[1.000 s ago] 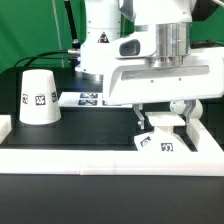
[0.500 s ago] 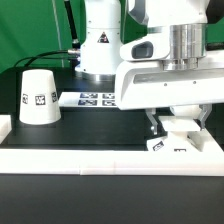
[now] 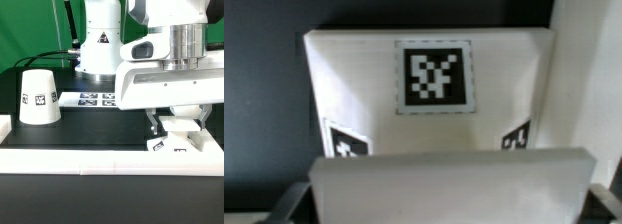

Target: Assemble lamp

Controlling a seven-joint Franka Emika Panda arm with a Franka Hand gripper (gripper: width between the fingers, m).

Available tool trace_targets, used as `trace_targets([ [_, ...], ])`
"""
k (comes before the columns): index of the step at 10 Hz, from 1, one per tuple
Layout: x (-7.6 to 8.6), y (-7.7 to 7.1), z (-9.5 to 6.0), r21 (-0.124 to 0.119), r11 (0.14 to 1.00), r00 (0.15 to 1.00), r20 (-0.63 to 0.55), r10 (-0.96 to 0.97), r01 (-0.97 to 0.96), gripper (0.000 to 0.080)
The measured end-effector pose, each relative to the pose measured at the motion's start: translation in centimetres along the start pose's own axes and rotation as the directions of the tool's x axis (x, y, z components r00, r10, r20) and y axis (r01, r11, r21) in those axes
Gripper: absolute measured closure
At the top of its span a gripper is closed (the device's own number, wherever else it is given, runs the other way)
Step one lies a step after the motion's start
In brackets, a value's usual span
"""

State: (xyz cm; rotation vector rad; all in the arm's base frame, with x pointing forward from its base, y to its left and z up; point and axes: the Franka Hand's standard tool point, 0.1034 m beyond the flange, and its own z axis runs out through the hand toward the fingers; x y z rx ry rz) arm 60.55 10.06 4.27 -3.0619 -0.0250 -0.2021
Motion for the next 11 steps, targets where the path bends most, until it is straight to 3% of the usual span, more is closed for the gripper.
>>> trace_targets([
  [1, -0.2, -0.1, -0.1, 0.000, 1.000, 1.000, 0.002, -0.003, 0.003, 0.0140],
  [2, -0.6, -0.1, -0.2, -0.001, 1.000, 1.000, 0.006, -0.006, 0.006, 0.0112],
  [5, -2.9, -0.1, -0.7, -0.005, 1.000, 0.999, 0.031, -0.020, 0.020, 0.0103],
  [11, -10.1, -0.4, -3.0, -0.011, 0.999, 0.997, 0.064, -0.048, 0.049, 0.0101],
])
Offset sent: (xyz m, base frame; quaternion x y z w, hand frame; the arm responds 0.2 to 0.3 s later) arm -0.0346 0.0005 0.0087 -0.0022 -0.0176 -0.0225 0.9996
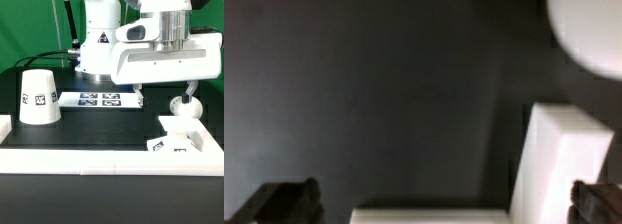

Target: Assemble lamp

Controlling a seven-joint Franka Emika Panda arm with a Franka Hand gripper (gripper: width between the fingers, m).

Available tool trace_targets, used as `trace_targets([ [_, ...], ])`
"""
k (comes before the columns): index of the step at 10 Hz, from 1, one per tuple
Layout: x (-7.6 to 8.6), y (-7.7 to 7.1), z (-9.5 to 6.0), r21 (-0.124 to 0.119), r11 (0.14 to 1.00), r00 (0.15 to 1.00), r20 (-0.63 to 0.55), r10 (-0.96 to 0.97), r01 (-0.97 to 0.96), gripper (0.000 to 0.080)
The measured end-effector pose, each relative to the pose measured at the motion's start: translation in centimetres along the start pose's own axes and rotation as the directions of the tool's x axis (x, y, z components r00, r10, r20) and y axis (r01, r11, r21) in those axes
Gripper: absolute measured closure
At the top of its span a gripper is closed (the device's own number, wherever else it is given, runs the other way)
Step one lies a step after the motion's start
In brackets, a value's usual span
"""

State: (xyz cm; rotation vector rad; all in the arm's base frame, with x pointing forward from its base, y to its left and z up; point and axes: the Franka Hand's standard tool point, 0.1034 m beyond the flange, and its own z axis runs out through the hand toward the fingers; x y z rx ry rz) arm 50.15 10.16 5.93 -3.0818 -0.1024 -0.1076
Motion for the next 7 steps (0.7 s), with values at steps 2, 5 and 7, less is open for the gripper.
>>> trace_targets([
  [2, -1.6, -1.3, -0.3, 0.001, 1.000, 1.000, 0.007, -0.003, 0.003, 0.0101],
  [5, -2.1, -3.9, -0.3, 0.007, 1.000, 1.000, 0.009, -0.009, 0.009, 0.0101],
  [7, -2.2, -5.1, 0.0, 0.010, 1.000, 1.000, 0.012, -0.018, 0.018, 0.0101],
])
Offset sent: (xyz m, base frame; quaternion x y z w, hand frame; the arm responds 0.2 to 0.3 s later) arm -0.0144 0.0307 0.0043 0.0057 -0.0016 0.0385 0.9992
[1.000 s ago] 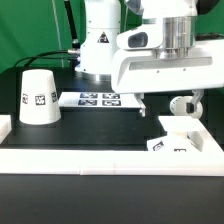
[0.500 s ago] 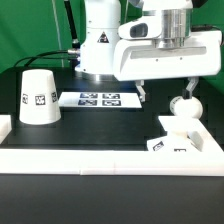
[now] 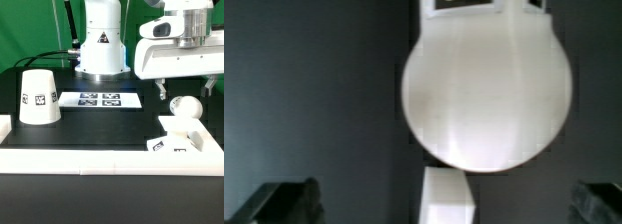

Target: Assemble lamp

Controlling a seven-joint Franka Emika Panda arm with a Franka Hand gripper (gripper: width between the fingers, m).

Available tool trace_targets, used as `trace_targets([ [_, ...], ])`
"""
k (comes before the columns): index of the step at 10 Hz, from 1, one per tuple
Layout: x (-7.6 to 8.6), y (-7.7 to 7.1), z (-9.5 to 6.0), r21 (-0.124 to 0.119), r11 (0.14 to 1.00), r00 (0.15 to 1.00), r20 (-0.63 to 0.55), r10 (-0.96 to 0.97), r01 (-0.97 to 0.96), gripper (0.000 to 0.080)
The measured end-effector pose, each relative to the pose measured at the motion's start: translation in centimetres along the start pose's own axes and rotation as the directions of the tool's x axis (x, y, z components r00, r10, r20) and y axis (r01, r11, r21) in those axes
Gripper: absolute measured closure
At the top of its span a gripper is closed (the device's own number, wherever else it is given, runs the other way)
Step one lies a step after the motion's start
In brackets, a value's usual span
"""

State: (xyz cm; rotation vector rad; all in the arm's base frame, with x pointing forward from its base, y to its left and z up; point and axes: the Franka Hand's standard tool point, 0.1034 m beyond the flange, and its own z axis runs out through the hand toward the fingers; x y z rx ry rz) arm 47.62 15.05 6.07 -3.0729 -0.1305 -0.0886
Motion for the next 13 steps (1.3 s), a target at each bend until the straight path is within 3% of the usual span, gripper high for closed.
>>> trace_targets([
  [5, -0.3, -0.4, 0.1, 0.000, 1.000, 1.000, 0.003, -0.002, 0.002, 0.0101],
  [9, -1.5, -1.8, 0.7, 0.003, 1.000, 0.999, 0.018, -0.027, 0.027, 0.0101],
  [13, -1.8, -1.7, 0.9, -0.004, 0.999, 0.998, 0.060, -0.032, 0.032, 0.0101],
])
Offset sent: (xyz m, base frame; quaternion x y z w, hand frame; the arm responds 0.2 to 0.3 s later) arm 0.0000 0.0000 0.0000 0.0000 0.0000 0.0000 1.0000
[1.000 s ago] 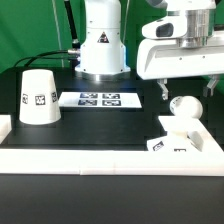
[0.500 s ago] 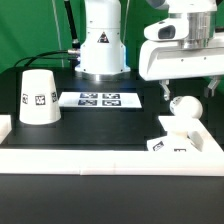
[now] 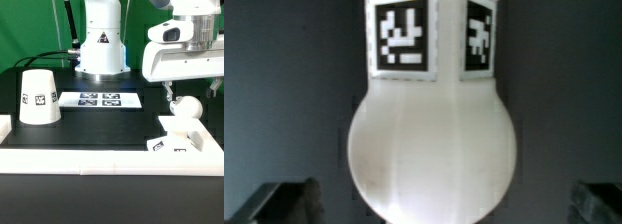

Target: Assemble lamp

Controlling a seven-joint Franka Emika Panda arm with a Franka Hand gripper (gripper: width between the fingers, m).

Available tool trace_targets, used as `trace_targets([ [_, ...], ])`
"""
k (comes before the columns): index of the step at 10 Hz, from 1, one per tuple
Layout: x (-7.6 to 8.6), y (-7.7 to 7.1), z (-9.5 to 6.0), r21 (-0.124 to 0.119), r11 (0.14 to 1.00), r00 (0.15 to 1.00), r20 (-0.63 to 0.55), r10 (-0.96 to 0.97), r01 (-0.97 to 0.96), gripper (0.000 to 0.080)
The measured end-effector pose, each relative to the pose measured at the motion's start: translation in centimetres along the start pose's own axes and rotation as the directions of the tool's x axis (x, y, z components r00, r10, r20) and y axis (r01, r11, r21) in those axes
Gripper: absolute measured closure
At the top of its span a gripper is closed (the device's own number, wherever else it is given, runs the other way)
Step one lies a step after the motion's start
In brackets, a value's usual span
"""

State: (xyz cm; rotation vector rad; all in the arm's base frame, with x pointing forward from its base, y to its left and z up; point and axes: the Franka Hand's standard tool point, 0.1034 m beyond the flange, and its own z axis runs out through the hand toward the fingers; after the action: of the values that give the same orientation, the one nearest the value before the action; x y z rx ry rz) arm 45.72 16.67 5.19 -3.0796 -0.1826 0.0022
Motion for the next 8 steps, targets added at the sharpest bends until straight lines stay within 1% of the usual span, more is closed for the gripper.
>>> trace_targets([
  [1, -0.40, 0.16, -0.03, -0.009, 1.000, 0.998, 0.067, 0.000, 0.001, 0.0101],
  [2, -0.28, 0.28, -0.29, -0.014, 1.000, 0.992, 0.125, -0.005, 0.007, 0.0101],
  [4, -0.14, 0.26, -0.28, -0.024, 1.000, 0.962, 0.275, -0.003, 0.010, 0.0101],
  [6, 0.15, 0.38, -0.25, -0.023, 0.999, 0.923, 0.386, -0.016, 0.027, 0.0101],
  [8, 0.23, 0.47, 0.05, -0.025, 0.999, 0.860, 0.511, -0.014, 0.031, 0.0101],
])
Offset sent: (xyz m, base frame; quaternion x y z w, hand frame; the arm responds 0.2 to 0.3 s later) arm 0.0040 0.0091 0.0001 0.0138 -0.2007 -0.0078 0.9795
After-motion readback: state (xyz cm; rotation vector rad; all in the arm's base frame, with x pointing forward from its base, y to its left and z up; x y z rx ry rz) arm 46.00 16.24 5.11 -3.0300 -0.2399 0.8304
